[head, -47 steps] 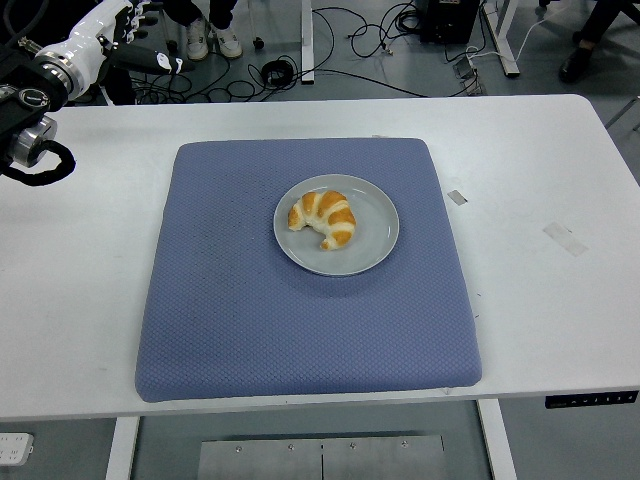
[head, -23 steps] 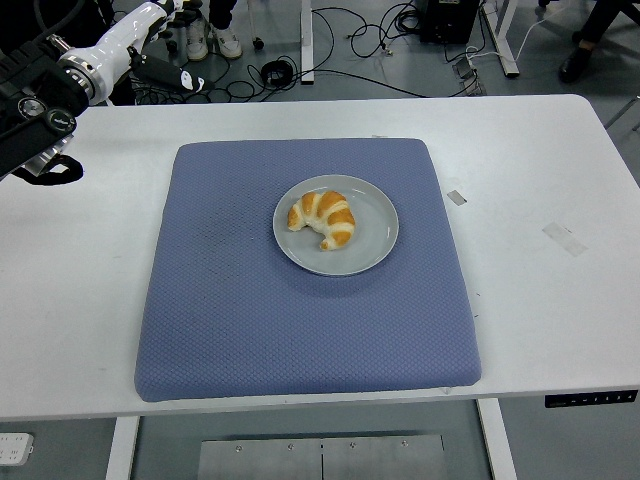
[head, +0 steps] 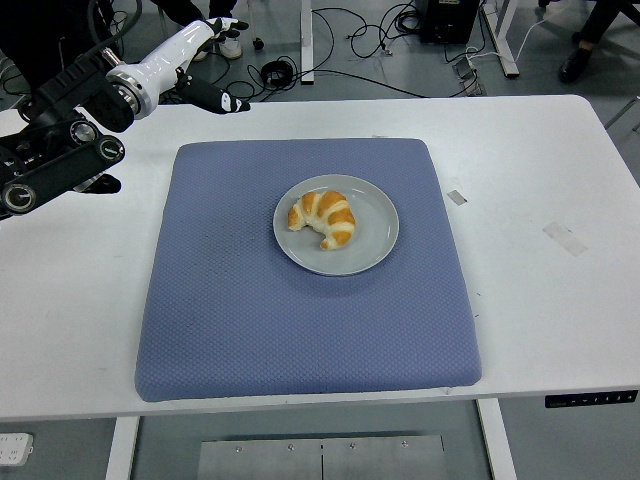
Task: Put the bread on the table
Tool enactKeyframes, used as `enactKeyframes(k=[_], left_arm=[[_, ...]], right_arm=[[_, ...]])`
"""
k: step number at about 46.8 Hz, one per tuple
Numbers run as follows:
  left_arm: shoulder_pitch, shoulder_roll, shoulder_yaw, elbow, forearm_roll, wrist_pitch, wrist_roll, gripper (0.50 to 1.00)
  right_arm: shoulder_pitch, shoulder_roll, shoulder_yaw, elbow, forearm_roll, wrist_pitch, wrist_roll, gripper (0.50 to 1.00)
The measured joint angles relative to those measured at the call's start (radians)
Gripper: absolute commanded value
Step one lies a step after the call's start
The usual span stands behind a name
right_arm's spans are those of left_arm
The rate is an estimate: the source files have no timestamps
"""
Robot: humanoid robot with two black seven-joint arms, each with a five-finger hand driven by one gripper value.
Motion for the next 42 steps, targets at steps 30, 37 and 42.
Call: enactKeyframes(k=[30, 37, 42], left_arm=[[0.007, -0.034, 0.07, -0.181, 0.212, 0.0, 0.154, 0.939], [0.007, -0.033, 0.095, -0.212, 0.218, -0.009, 0.167, 0.939], [0.007, -0.033, 0.132, -0.216, 0.244, -0.012, 0.174, 0.937]], right_arm=[[0.0, 0.0, 0.0, 0.0, 0.0, 0.0, 0.0, 1.0], [0.0, 0.0, 0.0, 0.0, 0.0, 0.0, 0.0, 1.0], [0.0, 0.0, 0.0, 0.0, 0.0, 0.0, 0.0, 1.0]])
